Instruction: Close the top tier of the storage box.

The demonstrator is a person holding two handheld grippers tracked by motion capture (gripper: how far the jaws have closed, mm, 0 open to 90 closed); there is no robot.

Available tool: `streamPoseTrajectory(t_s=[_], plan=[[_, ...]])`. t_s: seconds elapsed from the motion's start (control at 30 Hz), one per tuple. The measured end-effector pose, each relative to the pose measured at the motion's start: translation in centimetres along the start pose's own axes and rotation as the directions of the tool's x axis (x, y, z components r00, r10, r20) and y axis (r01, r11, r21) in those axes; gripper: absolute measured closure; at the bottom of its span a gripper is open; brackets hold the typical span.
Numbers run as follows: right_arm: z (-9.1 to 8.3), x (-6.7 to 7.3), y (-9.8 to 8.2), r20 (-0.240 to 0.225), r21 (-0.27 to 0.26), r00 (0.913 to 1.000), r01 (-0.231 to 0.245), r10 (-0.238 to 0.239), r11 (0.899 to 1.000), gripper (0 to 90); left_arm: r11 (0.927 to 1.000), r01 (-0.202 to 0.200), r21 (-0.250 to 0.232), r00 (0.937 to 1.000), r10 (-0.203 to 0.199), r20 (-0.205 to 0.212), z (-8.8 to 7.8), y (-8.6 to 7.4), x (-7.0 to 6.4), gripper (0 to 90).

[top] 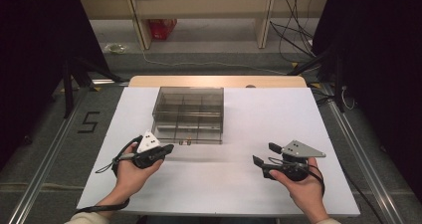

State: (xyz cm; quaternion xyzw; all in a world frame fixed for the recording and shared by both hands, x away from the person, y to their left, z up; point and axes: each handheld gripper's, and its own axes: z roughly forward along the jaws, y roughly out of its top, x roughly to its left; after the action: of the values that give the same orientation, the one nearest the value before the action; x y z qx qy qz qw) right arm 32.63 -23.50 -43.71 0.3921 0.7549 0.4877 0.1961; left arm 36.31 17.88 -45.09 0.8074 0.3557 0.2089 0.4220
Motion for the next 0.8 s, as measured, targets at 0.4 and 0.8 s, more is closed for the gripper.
streamPoseTrajectory(t_s=[0.4,0.8], plan=[[-0.1,0.0,0.0,0.000,-0.001,1.0000,0.004,-0.004,1.000,26.6,0.9994,0.031,-0.016,0.9993,-0.032,-0.021,1.0,0.4,-0.2,89.9],[-0.1,0.0,0.0,0.005,0.004,1.0000,0.002,-0.002,1.000,26.7,0.9994,0.027,-0.023,0.9995,-0.027,-0.018,1.2,0.5,-0.3,89.9]])
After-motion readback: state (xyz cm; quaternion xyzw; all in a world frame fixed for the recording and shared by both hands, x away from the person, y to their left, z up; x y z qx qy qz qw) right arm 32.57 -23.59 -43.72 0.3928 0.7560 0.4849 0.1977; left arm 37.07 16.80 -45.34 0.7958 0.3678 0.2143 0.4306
